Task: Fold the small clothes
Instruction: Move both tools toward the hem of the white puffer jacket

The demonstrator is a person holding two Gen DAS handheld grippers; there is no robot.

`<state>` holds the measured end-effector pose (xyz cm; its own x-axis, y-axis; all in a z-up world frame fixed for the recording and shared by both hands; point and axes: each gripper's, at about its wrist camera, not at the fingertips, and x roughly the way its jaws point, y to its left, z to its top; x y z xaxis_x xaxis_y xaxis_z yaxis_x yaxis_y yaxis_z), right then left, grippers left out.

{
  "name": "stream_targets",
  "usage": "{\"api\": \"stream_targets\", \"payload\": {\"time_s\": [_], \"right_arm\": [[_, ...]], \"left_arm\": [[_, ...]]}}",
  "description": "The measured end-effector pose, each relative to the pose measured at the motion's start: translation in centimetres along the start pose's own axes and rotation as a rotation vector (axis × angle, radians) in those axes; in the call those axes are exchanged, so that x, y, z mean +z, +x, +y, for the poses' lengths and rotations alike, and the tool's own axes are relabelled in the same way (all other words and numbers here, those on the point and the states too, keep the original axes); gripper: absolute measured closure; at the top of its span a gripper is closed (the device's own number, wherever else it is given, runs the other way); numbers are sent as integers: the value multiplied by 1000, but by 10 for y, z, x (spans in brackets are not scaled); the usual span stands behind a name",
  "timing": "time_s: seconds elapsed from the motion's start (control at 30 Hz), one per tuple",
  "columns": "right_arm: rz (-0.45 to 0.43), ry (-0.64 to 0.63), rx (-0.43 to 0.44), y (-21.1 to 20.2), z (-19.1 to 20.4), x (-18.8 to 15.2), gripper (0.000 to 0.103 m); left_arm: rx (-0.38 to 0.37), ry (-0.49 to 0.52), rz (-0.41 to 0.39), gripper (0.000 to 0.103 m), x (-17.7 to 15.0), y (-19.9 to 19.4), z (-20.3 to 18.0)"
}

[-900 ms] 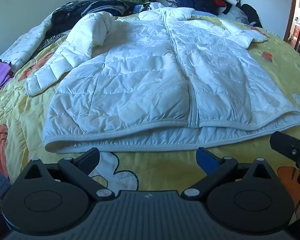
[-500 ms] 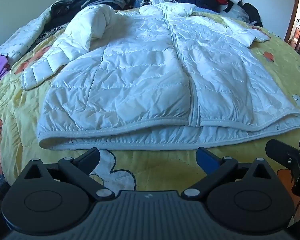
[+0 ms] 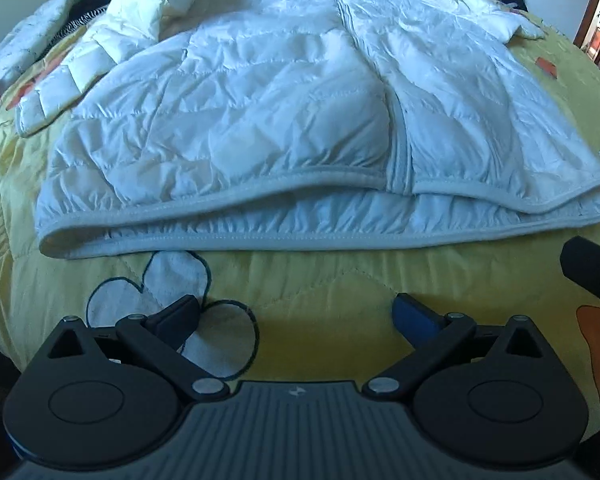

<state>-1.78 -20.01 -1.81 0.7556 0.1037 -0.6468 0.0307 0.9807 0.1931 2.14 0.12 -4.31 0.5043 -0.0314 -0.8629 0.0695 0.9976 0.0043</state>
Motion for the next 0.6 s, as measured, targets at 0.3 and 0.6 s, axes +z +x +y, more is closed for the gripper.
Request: {"api": "stream_targets", "payload": {"time_s": [0.3,0.6], "right_arm": [[10,1,8,0,1,-1,0],[41,-1,9,3,2,-3,0]], "left_arm": [[2,-33,-20,0,-1,-2,1],[1,-1,-35,0,-3,-4,0]]}}
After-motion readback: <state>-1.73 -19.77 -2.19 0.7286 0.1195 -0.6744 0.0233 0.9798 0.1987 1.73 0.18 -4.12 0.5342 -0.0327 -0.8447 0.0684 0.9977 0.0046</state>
